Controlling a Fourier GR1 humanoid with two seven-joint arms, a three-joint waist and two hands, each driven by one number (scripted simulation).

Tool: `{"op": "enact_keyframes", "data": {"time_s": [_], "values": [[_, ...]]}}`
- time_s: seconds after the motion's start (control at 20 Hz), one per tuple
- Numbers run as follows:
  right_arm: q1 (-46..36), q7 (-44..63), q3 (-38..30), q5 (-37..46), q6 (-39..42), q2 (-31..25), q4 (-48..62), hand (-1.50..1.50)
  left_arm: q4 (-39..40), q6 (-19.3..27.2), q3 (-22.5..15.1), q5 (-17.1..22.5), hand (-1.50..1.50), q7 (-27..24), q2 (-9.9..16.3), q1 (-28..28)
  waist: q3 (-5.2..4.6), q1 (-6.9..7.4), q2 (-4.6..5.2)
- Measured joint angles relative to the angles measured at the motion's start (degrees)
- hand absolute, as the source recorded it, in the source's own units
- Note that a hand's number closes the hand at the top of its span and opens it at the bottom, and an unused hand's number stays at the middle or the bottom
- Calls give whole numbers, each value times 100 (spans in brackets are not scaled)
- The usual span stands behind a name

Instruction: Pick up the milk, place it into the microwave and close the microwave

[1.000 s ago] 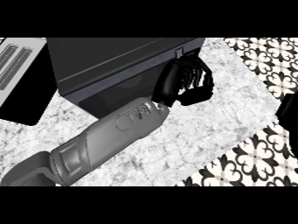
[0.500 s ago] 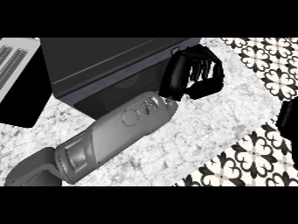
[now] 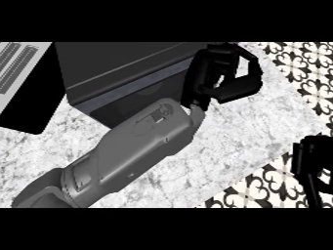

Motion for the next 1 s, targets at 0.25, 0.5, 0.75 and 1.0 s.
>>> {"op": "enact_keyframes", "data": {"time_s": [0.25,0.5,0.75,1.0], "values": [[289,28,170,-35,-51,107,-282,150,-119,-509,167,606,150,-85,2,243,3,145,-52],[588,9,283,-6,-155,214,-584,150,18,-979,103,847,150,-249,1,362,21,262,-120],[906,-9,402,83,-280,309,-872,150,165,-1463,21,992,150,-391,2,343,29,352,-158],[1152,-12,520,216,-457,431,-1211,150,282,-1931,-74,1117,150,-502,2,321,26,466,-185]]}}
